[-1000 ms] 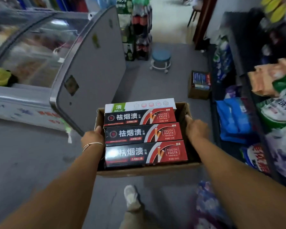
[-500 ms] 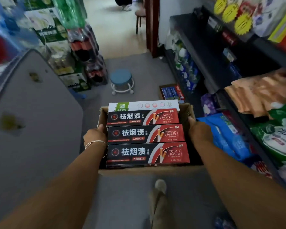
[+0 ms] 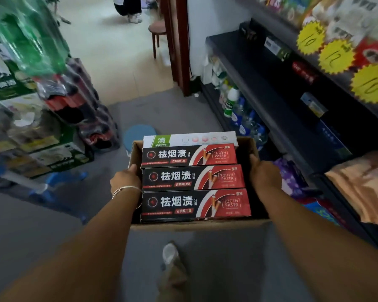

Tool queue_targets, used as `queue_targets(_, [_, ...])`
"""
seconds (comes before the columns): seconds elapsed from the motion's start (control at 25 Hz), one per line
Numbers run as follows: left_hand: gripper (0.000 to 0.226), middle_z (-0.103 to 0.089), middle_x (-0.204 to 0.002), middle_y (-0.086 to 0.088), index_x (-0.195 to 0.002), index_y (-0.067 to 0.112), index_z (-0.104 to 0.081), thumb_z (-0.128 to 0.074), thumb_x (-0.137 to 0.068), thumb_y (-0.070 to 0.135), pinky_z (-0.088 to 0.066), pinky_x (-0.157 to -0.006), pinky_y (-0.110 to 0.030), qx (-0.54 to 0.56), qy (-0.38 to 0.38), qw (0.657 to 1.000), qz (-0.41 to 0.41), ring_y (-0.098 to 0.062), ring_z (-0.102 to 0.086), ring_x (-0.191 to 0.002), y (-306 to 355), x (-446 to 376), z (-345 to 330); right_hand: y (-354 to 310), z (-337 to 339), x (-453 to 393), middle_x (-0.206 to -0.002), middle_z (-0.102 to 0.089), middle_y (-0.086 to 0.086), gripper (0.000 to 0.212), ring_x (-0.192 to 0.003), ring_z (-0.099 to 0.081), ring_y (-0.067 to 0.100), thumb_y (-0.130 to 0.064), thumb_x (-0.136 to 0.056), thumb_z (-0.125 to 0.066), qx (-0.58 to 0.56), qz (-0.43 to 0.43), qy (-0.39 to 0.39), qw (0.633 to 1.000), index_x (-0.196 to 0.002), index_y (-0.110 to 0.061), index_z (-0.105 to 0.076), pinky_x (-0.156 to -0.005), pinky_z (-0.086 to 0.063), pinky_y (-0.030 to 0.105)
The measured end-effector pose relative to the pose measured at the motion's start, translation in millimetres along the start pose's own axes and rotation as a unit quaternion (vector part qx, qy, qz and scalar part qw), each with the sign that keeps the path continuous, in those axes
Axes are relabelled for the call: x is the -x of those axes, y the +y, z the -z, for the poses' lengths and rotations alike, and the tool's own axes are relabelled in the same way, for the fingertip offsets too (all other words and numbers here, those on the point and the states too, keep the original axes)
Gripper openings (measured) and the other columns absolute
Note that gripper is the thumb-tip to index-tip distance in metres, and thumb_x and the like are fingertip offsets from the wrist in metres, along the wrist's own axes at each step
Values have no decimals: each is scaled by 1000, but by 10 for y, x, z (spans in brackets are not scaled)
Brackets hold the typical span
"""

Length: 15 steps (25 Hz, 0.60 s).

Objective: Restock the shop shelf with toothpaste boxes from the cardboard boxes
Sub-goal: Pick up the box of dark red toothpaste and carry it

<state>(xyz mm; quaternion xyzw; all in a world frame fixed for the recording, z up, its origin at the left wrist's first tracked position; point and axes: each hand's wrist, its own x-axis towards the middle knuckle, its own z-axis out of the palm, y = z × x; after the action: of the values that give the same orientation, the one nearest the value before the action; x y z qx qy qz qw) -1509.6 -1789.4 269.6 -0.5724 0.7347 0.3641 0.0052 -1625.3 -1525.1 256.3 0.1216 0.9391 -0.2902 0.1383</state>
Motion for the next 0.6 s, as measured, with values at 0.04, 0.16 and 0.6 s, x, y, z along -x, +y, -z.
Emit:
queue_targets(0.04, [48, -55, -121, -29, -113, -6, -58, -42, -96, 35, -41, -93, -40, -12, -4, 1000, -10, -40, -50, -115, 195, -264, -17, -195, -85, -176, -123, -58, 25, 63, -113, -54, 37, -48, -99, -28, -7, -9, 3, 1000, -117, 3, -60, -90, -42, 38])
queue_targets(0.16, [51, -54, -123, -29, -117, -5, -57, -39, -97, 38, -41, -92, -40, -65, -13, 996, -54, -40, -51, -115, 843, -1148, -100, -829, -328, -783, -124, -58, 22, 61, -114, -54, 35, -49, -99, -30, -41, -45, 15, 998, -118, 1, -60, -91, -42, 37])
queue_targets(0.6, [46, -53, -125, -30, -120, -8, -54, -31, -101, 27, -37, -98, -42, -160, -62, 973, -153, -42, -47, -119, 3197, -3304, -785, -2401, -706, -2985, -123, -58, 24, 60, -113, -56, 35, -48, -99, -29, -54, -121, 64, 989, -120, 0, -58, -89, -43, 38])
